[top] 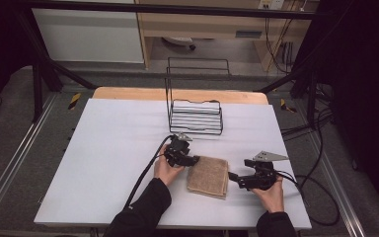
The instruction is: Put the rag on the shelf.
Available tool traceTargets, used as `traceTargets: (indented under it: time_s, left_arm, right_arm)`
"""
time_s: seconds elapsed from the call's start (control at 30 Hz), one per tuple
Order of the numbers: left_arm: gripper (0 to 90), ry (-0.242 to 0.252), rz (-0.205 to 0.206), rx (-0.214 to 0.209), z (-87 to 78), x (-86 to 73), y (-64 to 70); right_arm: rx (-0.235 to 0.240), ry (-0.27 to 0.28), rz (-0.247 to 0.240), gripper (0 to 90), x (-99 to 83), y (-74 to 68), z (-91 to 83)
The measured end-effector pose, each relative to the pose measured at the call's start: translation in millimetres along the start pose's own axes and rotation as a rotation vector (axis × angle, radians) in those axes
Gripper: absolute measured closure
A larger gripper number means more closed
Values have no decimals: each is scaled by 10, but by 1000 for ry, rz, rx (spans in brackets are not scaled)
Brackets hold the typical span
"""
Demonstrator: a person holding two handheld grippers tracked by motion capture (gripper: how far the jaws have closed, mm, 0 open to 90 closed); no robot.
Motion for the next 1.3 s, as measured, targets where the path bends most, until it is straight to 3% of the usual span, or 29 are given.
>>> traceTargets:
  time_s: [0.27,0.37,0.43,0.87,1.3]
  left_arm:
    - [749,-1,-24,-35,31,-8,58]
    - [776,-3,-33,-43,38,-11,63]
    - [793,-3,-42,-53,41,-16,64]
    - [821,5,-2,-44,53,-24,85]
    - [822,5,9,-41,52,-24,90]
  right_arm:
    - [-30,5,7,162,23,47,22]
    - [-41,5,33,207,49,67,68]
    - [-49,-7,24,233,60,70,114]
    - [-94,-56,60,493,57,95,434]
    - [-78,-89,122,706,-2,44,462]
Point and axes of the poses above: each handheld gripper's, and its own axes: z roughly forward along the jaws, x roughly out of its top, y roughly to its right, the point moved 9 cm from there along z, roughly forward along the jaws, and after that the axes turned 9 degrees about y, right-handed, at the moved point
